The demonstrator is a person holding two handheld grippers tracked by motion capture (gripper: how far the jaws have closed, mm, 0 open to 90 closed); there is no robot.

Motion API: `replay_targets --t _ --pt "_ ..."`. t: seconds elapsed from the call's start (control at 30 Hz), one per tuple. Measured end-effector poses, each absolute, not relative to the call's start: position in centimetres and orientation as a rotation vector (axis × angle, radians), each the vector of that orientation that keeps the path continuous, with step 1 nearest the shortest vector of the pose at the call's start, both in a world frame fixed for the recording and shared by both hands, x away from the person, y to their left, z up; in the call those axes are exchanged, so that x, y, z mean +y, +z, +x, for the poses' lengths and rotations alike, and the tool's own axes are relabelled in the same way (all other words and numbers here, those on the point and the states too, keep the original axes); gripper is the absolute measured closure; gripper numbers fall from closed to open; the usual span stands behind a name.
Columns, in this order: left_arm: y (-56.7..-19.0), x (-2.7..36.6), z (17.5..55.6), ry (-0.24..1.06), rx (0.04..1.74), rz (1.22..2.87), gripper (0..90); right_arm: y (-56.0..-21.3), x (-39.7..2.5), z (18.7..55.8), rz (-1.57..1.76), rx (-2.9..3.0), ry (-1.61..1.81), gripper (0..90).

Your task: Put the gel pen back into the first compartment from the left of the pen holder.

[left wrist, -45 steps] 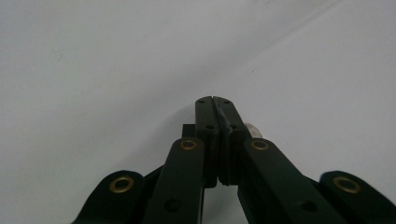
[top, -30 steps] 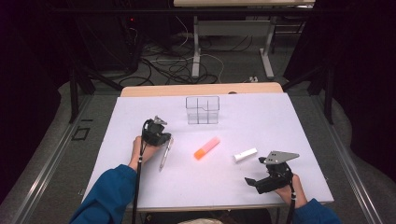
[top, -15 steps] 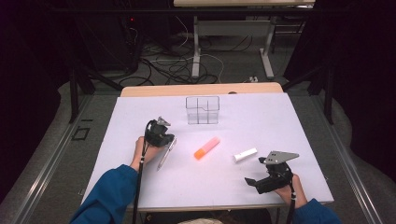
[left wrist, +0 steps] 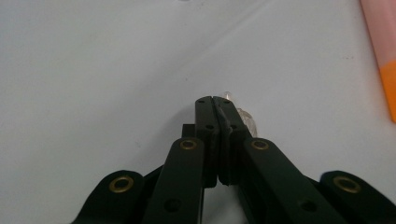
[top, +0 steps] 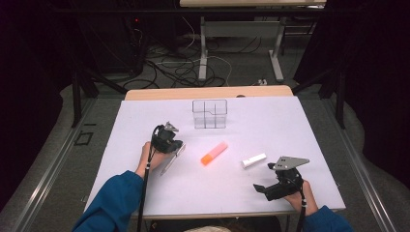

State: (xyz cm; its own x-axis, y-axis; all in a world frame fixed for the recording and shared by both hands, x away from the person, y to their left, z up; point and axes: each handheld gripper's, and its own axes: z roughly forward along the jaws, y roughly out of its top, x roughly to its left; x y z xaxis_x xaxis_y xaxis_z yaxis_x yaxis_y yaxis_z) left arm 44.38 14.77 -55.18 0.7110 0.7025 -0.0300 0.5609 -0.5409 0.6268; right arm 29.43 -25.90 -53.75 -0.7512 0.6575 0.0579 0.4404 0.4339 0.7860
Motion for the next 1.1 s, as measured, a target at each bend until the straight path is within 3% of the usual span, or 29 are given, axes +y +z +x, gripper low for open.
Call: replay_targets --t 1.1 --pt "-54.93 13.81 43.81 0.242 0.836 2.365 87.1 -53.75 -25.9 29.4 0.953 2.438 1.219 2.9"
